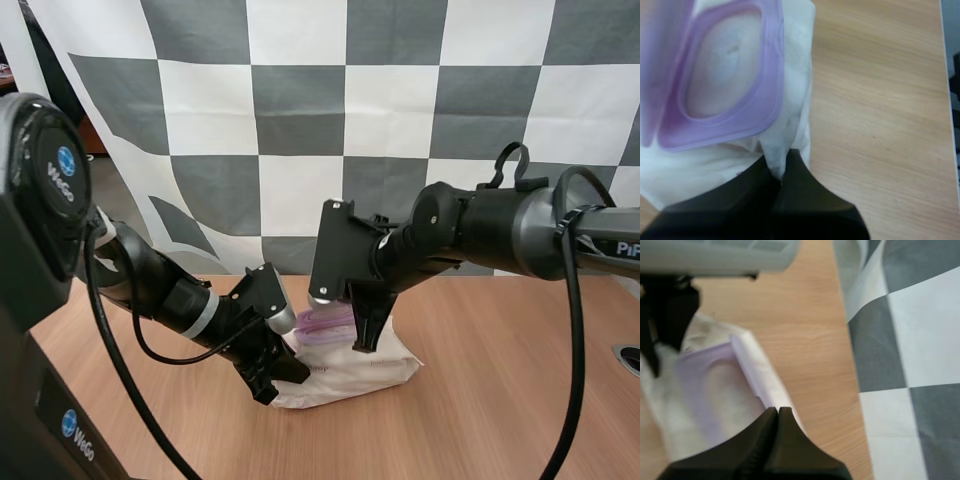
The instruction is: Open the wet wipes lid
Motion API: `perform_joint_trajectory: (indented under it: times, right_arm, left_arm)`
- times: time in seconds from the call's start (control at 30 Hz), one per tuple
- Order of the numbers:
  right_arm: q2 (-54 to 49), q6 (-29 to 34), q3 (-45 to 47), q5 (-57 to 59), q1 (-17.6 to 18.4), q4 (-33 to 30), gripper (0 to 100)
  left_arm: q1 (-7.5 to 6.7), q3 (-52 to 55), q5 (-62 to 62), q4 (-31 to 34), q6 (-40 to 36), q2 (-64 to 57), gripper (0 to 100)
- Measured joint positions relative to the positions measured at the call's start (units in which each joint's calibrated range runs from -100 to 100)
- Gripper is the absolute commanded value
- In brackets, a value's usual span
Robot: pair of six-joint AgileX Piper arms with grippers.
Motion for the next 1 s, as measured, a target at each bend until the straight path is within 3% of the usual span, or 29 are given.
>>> perform_joint_trajectory:
  times: [1.0]
  right_arm:
    - [10.93, 0.00, -0.11, -15.50, 0.00, 0.11, 0]
  left_arm:
    - [0.00, 0.02, 2.64, 1.37, 0.00, 0.00, 0]
